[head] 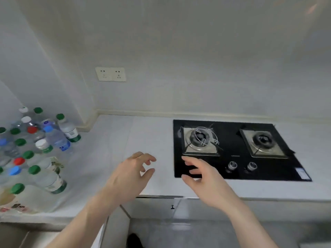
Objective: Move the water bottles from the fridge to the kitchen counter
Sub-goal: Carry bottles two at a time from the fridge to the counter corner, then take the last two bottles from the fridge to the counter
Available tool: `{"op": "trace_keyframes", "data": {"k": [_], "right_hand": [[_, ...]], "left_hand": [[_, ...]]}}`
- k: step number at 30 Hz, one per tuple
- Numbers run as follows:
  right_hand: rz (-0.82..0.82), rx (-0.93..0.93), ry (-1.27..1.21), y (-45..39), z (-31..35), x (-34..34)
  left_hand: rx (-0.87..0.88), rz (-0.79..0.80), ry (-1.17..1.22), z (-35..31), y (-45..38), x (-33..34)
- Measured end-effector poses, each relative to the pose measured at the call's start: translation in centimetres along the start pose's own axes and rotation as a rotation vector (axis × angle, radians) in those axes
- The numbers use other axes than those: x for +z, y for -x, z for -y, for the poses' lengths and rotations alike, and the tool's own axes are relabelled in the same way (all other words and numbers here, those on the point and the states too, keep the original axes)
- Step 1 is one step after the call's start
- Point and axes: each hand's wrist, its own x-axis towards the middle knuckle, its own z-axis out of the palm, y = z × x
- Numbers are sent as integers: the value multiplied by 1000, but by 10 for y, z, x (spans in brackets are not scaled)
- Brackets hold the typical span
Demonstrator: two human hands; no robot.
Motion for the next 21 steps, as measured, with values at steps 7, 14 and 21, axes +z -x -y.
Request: {"op": "trace_keyframes", "data": {"k": [7,14,21], "right_hand": [[-235,124,-73,128,-69,-83],[-509,294,-77,253,-123,-153],[-767,469,-60,337,-165,-195]], "left_hand": [[286,115,63,-129,16,71],[612,281,39,-256,27,136],[870,420,50,-369,18,190]]}}
